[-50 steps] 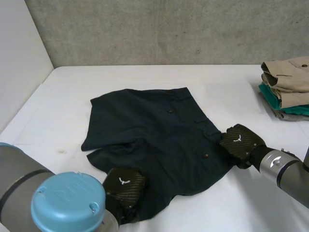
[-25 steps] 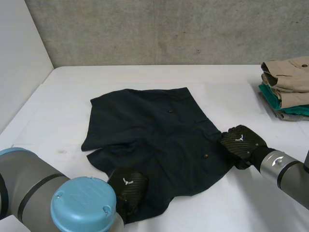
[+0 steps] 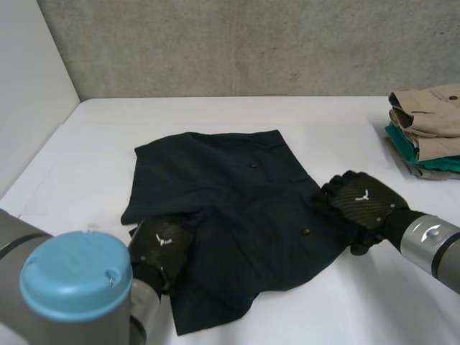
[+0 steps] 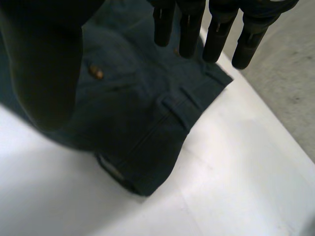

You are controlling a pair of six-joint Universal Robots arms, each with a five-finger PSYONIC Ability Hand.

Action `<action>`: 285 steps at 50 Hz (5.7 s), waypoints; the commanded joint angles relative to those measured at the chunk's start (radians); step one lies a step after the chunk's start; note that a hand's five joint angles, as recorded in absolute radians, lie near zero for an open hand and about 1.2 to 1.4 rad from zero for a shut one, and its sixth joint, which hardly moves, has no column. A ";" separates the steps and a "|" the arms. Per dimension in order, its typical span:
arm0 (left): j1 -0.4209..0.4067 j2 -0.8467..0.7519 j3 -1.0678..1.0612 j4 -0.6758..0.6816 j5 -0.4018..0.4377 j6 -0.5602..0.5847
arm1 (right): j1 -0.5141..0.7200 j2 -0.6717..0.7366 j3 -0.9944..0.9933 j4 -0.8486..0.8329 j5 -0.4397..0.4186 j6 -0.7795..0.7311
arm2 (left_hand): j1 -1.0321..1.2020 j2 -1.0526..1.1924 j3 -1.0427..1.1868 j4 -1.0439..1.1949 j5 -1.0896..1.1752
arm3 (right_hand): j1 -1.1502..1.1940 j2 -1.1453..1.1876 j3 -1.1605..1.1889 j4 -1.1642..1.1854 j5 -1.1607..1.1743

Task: Fold the laundry.

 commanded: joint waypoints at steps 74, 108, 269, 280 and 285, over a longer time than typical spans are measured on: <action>0.037 0.454 0.506 -0.158 0.034 0.130 | 0.005 -0.365 -0.599 0.313 0.124 0.266 | 0.797 0.759 0.752 0.759 0.756 | 1.069 1.063 1.056 1.057 1.047; 0.109 0.224 0.419 -0.051 0.048 0.127 | 0.579 0.409 -0.445 -0.055 0.316 0.928 | 0.797 0.759 0.752 0.759 0.756 | -0.152 -0.159 -0.166 -0.165 -0.174; 0.275 -0.199 0.909 0.239 0.140 0.209 | 0.265 0.270 -0.921 -0.099 0.558 0.282 | 0.797 0.759 0.752 0.759 0.756 | 1.069 1.063 1.056 1.057 1.047; 0.319 -0.659 1.374 0.364 0.212 0.234 | 0.291 0.541 -0.950 -0.635 0.618 0.228 | -0.146 -0.184 -0.191 -0.184 -0.187 | -0.152 -0.159 -0.166 -0.165 -0.174; 0.324 -0.681 1.353 0.357 0.198 0.231 | 0.295 0.552 -0.954 -0.481 0.614 0.193 | -0.424 -0.463 -0.470 -0.463 -0.466 | -0.152 -0.159 -0.166 -0.165 -0.174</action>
